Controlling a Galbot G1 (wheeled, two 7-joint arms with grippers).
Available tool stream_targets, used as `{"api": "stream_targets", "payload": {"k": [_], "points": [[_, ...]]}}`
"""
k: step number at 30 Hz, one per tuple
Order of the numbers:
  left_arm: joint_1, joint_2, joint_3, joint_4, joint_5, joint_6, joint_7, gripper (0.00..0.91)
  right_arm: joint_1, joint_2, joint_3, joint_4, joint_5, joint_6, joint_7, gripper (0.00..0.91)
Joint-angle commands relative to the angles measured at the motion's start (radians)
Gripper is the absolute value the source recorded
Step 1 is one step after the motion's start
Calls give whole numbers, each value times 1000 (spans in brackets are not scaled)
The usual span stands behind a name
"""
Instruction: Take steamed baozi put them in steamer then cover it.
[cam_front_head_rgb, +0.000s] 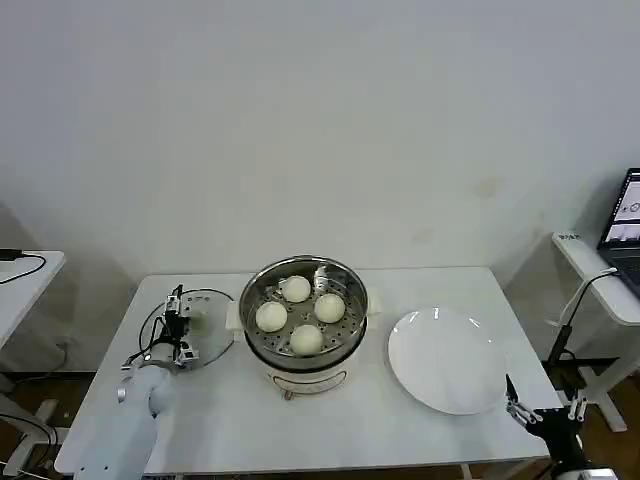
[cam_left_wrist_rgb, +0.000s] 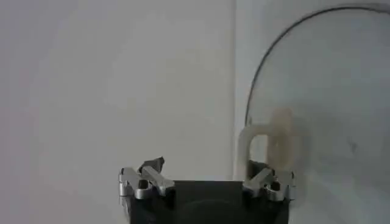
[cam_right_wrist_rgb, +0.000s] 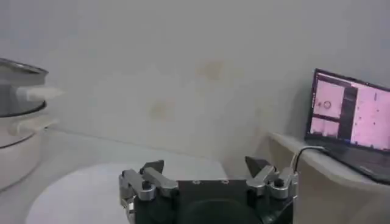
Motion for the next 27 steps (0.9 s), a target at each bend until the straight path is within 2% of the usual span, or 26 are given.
{"api": "stream_targets", "payload": {"k": [1,15,22,27], "points": [[-22,-6,1,54,12,-6,-12,0,0,3,-2,2,4,0,0,907],[76,-28,-63,-56,77,-6,-85,0,-3,0,-2,-1,8,16,2,907],[204,-14,-113,-252,77,30,-101,0,-7,1,-16,31,6,8,3,907],[302,16,-163,-457,52,67,-75,0,-6,8,-38,33,-3,13,3,907]]}}
